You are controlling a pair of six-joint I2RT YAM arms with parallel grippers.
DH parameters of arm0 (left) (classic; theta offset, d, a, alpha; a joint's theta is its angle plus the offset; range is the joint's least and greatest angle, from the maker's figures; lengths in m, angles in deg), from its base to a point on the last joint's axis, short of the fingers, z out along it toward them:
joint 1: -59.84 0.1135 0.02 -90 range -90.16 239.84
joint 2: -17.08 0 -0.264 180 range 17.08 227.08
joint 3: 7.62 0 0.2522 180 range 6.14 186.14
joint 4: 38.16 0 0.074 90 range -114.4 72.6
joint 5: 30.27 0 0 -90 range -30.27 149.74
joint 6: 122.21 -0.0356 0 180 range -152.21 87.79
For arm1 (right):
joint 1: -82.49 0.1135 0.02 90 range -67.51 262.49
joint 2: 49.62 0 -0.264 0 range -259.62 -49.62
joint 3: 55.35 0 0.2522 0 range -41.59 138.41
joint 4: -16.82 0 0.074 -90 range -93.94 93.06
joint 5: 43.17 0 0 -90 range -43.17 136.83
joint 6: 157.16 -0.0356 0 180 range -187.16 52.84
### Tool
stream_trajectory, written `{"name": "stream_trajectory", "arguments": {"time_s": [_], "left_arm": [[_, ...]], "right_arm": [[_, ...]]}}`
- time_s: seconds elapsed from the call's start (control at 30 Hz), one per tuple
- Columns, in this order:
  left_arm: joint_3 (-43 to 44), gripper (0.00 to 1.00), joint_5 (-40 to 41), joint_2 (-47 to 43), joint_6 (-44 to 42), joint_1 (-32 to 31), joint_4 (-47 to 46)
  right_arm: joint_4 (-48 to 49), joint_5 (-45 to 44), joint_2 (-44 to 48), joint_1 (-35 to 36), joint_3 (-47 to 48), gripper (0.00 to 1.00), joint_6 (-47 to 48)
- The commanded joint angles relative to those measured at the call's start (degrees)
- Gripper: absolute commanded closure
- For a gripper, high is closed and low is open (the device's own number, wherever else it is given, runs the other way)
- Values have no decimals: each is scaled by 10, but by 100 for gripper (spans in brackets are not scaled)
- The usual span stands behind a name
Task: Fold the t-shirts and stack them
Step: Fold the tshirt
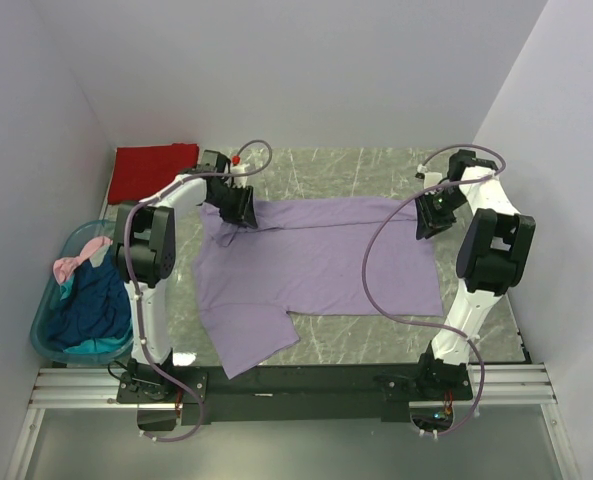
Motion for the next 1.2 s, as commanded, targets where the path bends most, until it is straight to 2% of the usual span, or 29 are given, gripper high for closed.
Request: {"name": "stream_trajectory", "arguments": {"time_s": [0.0,0.1,0.13,0.2,0.23,0.27,0.43,0.5,0.53,0.63,0.9,1.17], "left_arm": [[23,62,-50,-23,19,-3,-22],[9,73,-56,-45,26,-2,-30],[7,81,-53,-49,27,-2,-30],[1,88,-37,-56,32,1,-31],[-1,96,-35,-57,42,4,-38],[-4,99,-33,-59,50,13,-43],[13,99,-53,-37,101,56,-77],[50,85,-69,-6,109,69,-60],[59,67,-77,3,110,72,-53],[69,52,-86,12,112,83,-47],[-27,53,-79,-73,89,81,-70],[-68,44,-45,-82,86,48,-68]], "right_arm": [[0,10,1,-8,24,62,-7],[3,12,-1,-13,33,62,-11],[3,13,-2,-15,37,62,-12],[4,15,-5,-17,48,62,-15],[5,18,-9,-20,52,62,-17],[4,19,-12,-22,57,62,-20],[4,21,-23,-26,70,62,-23],[4,21,-26,-27,73,62,-24],[4,21,-27,-27,74,62,-24],[11,21,-28,-28,77,62,-31],[44,14,-54,-33,111,61,-87],[64,14,-103,-35,152,54,-157]]}}
